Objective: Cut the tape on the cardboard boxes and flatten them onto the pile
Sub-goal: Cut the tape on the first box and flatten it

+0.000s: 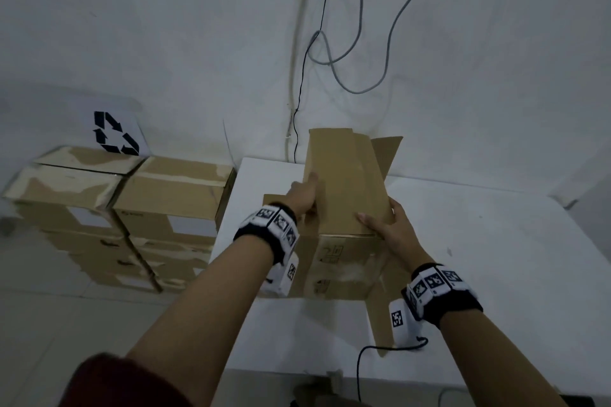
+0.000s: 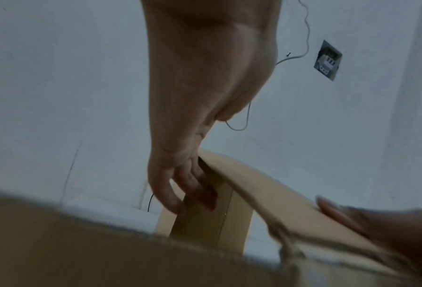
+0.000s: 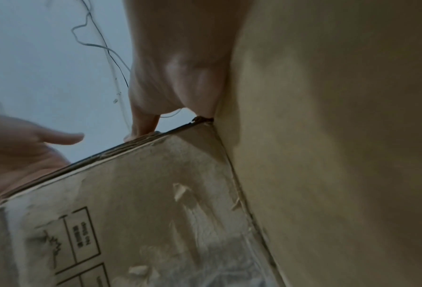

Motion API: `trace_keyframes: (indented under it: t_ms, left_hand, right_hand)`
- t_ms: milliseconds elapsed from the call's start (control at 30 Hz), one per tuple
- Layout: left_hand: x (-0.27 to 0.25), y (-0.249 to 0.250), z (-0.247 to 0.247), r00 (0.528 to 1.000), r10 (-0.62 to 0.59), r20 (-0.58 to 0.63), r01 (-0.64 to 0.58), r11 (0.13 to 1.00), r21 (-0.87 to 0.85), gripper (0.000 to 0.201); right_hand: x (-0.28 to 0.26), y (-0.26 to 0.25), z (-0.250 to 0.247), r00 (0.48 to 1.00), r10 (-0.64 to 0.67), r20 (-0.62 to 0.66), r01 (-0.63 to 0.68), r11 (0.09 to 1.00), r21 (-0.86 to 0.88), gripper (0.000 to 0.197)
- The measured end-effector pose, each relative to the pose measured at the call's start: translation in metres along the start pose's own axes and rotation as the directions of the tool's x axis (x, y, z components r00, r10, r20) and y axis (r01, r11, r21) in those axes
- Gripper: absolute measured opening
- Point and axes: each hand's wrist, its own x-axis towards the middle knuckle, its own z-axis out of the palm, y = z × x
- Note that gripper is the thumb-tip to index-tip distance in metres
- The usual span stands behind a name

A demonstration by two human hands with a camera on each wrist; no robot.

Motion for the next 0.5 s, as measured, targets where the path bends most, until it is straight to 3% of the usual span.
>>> trace_keyframes:
  t_ms: [100, 167, 233, 267, 300, 333, 400, 433, 500]
  left_hand:
    - [0.077, 0.007, 0.004, 0.995, -0.096, -0.007, 0.090, 0.955, -0.282, 0.142]
    - [0.080, 0.017, 0.002, 0.988, -0.133, 0.084, 0.156, 0.893, -0.423, 0.127]
    - [0.043, 0.033, 0.001, 0.994, -0.109, 0.022, 0.101, 0.801, -0.590, 0.102]
    - [0.048, 0.032, 0.003, 0.996, -0.087, -0.026, 0.057, 0.823, -0.566, 0.093]
    - [0.070, 0.026, 0.003, 0.996, -0.079, -0.041, 0.038, 0.794, -0.607, 0.091]
    - [0.081, 0.024, 0.002, 0.995, -0.095, -0.010, 0.065, 0.752, -0.655, 0.100]
    - [0.097, 0.027, 0.007, 0.980, -0.186, -0.062, 0.078, 0.662, -0.745, 0.124]
    - [0.095, 0.035, 0.010, 0.974, -0.193, -0.115, 0.034, 0.635, -0.772, 0.117]
    - [0.056, 0.062, 0.016, 0.955, -0.186, -0.230, -0.036, 0.699, -0.714, 0.091]
  right_hand:
    - [-0.001, 0.002, -0.001, 1.000, -0.002, 0.007, 0.002, 1.000, 0.000, 0.111]
    - [0.001, 0.003, -0.001, 1.000, -0.002, 0.002, 0.002, 1.000, -0.001, 0.106]
    - [0.006, 0.005, -0.003, 1.000, -0.001, -0.003, 0.001, 1.000, -0.003, 0.101]
    - [0.008, 0.005, -0.003, 1.000, 0.003, -0.002, -0.003, 1.000, -0.008, 0.102]
    - [0.011, 0.004, -0.003, 1.000, 0.006, 0.006, -0.006, 1.000, -0.014, 0.103]
    - [0.013, 0.003, -0.004, 1.000, 0.011, 0.014, -0.011, 1.000, -0.015, 0.104]
    - [0.020, 0.002, -0.004, 0.999, 0.028, 0.032, -0.027, 0.999, -0.016, 0.105]
    - [0.022, 0.001, -0.004, 0.998, 0.034, 0.044, -0.033, 0.999, -0.019, 0.105]
    - [0.026, 0.000, -0.006, 0.997, 0.037, 0.071, -0.035, 0.999, -0.022, 0.106]
